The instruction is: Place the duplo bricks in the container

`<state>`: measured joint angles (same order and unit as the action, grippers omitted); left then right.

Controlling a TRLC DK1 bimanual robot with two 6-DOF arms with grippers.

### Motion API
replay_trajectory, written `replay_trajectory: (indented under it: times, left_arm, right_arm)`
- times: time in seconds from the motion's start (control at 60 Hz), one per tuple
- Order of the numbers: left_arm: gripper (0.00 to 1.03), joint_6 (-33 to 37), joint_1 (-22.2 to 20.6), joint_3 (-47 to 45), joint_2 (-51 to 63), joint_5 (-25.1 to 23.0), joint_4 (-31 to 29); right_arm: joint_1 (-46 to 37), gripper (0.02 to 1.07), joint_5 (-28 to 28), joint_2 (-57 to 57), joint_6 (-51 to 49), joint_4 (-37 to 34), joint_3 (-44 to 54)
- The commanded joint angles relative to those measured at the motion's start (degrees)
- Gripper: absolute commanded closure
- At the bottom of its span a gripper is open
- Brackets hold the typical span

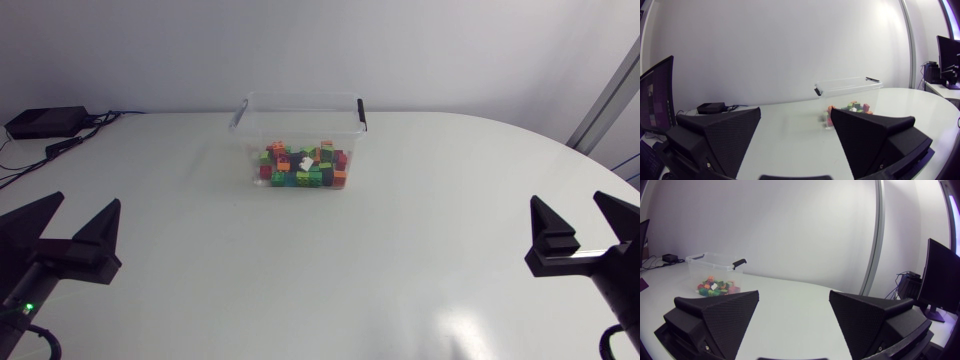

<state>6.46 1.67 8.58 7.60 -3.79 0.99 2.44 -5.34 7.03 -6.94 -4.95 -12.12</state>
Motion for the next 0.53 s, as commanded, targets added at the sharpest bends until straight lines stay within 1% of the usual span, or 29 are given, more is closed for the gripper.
replay_trajectory:
  times: [0.0, 0.267, 0.517]
  left_arm:
    - [0.06, -2.75, -0.64, -2.75, -1.93, 0.98, -0.17]
    - [0.06, -6.46, -1.67, -8.58, -7.6, 3.79, -0.99]
    - [0.05, -6.46, -1.67, -8.58, -7.6, 3.79, -0.99]
  right_arm:
    - [-0.77, 0.06, 1.13, -1.78, 2.81, 1.61, 3.51]
    - [-2.44, 0.06, 5.34, -7.03, 6.94, 4.95, 12.12]
    - [-2.44, 0.06, 5.34, -7.03, 6.94, 4.95, 12.12]
